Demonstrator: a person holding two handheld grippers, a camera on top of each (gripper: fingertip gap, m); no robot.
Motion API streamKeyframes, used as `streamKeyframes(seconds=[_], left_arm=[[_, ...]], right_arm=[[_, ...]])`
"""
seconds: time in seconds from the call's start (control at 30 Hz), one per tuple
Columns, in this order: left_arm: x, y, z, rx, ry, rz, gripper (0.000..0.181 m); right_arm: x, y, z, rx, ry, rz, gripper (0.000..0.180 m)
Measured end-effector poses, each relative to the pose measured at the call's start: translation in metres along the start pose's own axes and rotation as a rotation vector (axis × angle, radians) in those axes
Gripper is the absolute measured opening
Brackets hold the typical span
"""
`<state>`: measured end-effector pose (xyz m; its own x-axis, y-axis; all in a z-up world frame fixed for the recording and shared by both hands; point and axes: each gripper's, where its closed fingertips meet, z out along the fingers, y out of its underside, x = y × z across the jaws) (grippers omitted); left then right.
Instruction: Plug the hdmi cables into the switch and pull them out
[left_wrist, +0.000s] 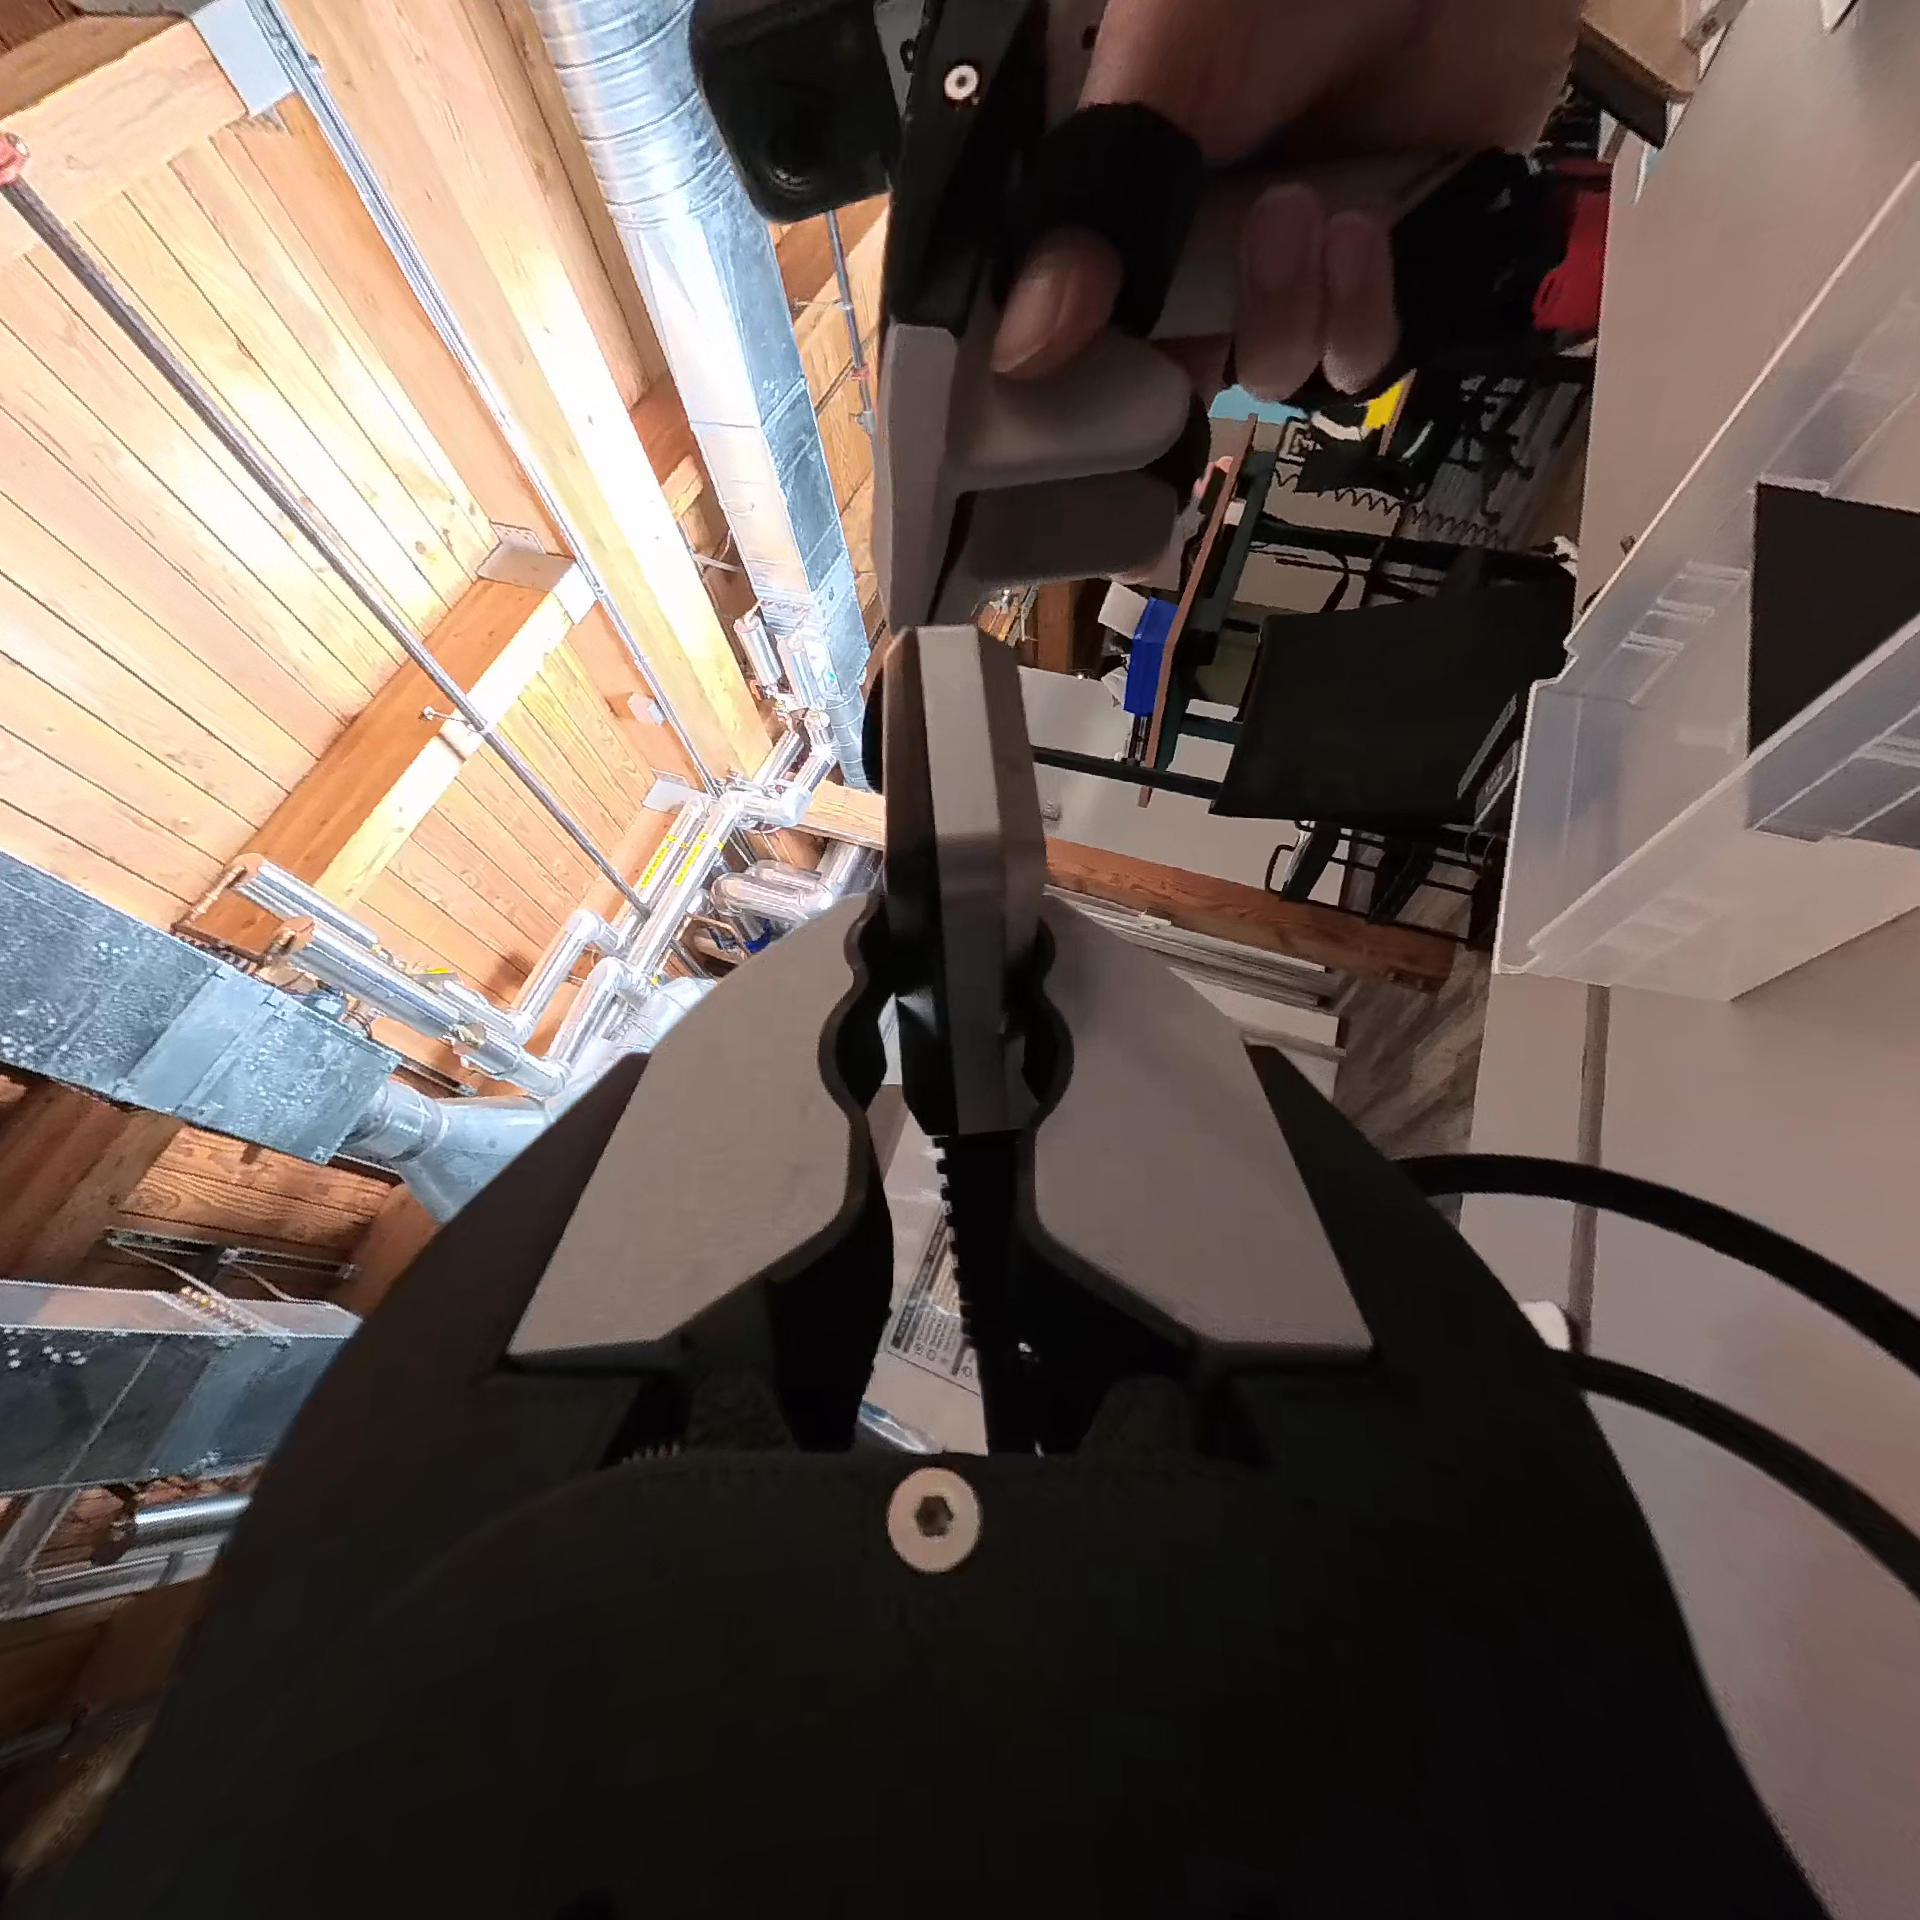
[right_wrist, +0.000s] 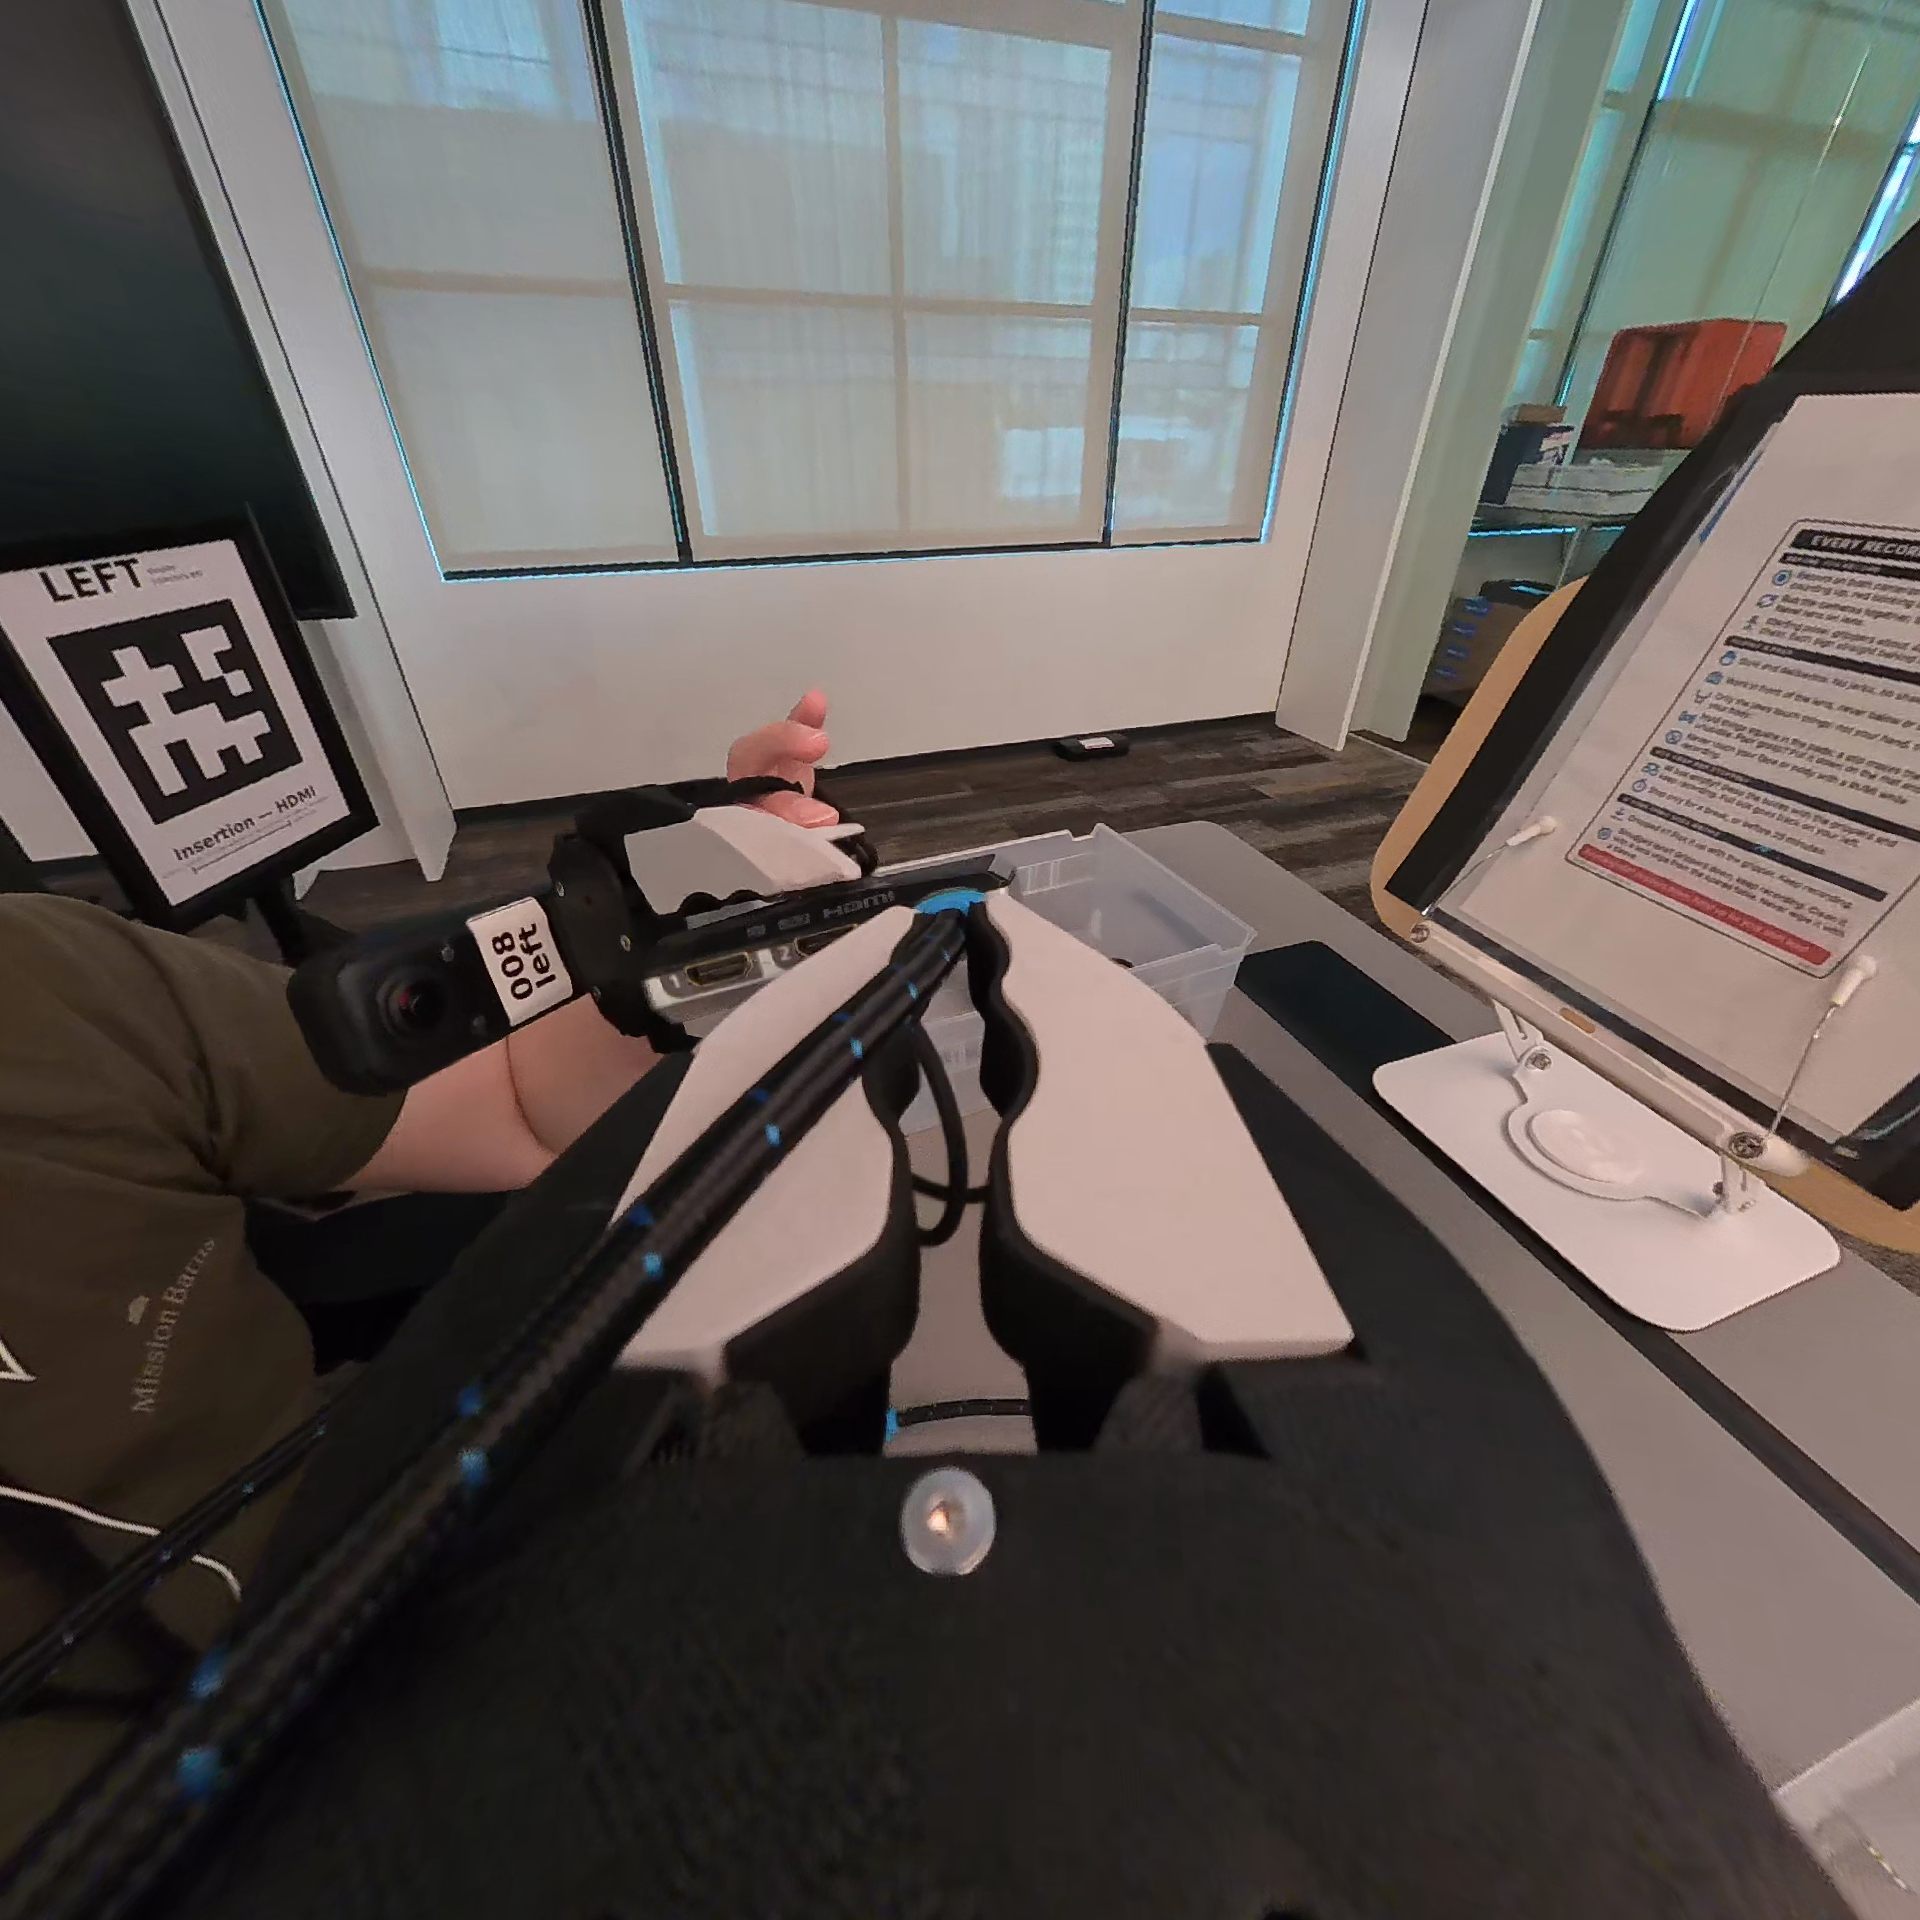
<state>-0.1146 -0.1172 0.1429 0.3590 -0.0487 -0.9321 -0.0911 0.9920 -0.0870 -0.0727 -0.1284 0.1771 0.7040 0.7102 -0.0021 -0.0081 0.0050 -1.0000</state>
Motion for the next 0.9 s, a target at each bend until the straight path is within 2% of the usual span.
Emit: streamKeyframes(seconds=[0.2, 0.5, 0.9], left_arm=[[-0.001, 0.007, 0.0, -0.053, 0.011, 0.016, 0.022], [0.001, -0.002, -0.005, 0.012, 0.043, 0.027, 0.021], [0.003, -0.002, -0.005, 0.031, 0.042, 0.025, 0.021]], right_arm=[[0.005, 0.004, 0.008, 0.017, -0.031, 0.068, 0.007], [-0.002, 0.011, 0.005, -0.006, -0.16, 0.06, 0.007], [0.0, 0.015, 0.007, -0.026, -0.143, 0.056, 0.007]])
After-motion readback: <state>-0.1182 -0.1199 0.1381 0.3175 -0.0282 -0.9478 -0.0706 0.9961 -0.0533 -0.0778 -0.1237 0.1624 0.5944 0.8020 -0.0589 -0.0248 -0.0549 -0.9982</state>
